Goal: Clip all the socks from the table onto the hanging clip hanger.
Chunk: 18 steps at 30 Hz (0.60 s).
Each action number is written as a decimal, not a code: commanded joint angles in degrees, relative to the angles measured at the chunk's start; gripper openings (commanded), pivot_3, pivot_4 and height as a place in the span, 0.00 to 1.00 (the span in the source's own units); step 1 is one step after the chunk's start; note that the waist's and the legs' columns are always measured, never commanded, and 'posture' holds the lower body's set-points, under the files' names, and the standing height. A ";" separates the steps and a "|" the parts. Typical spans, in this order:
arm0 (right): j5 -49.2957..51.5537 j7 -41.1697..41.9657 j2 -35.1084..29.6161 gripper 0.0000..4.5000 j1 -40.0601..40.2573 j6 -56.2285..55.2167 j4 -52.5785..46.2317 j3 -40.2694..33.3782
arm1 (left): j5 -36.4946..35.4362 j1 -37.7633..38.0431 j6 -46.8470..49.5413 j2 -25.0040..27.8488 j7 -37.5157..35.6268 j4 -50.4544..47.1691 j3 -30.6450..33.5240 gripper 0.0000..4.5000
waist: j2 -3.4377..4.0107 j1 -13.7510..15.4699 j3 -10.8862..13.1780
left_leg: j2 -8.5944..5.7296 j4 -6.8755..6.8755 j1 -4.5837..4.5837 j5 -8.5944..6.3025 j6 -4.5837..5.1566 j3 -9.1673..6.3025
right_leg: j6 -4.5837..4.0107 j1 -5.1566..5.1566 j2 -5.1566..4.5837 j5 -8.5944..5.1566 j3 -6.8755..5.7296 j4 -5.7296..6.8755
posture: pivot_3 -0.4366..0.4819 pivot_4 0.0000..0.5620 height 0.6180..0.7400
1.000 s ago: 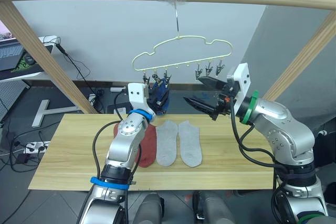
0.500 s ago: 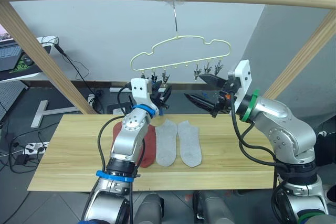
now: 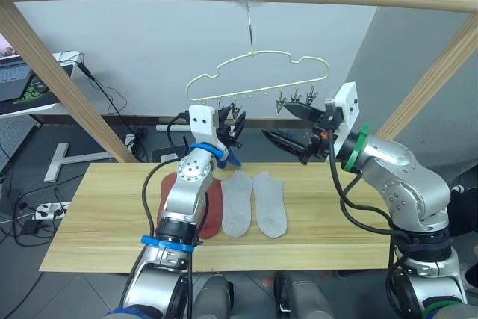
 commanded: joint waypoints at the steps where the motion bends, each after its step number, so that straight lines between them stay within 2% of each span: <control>1: 1.43 -0.30 0.06 1.00 -1.10 -1.01 -1.41 -1.28 | 1.30 -1.61 -2.41 0.03 0.62 -0.24 0.43 0.45 | 0.00 -0.01 0.00 | 0.00 0.00 0.00 0.00 0.00 0.01 | 0.00 0.00 0.01 0.00 0.00 0.00 | 0.42 0.28 1.00; 18: 1.69 -0.98 -0.05 1.00 -1.16 -0.81 -1.64 -1.45 | 2.76 -3.32 -4.65 -0.18 1.55 3.02 1.02 0.45 | 0.00 -0.06 0.00 | 0.01 0.02 0.02 0.00 0.00 0.03 | -0.02 0.00 0.01 0.03 0.00 0.05 | 0.41 0.28 1.00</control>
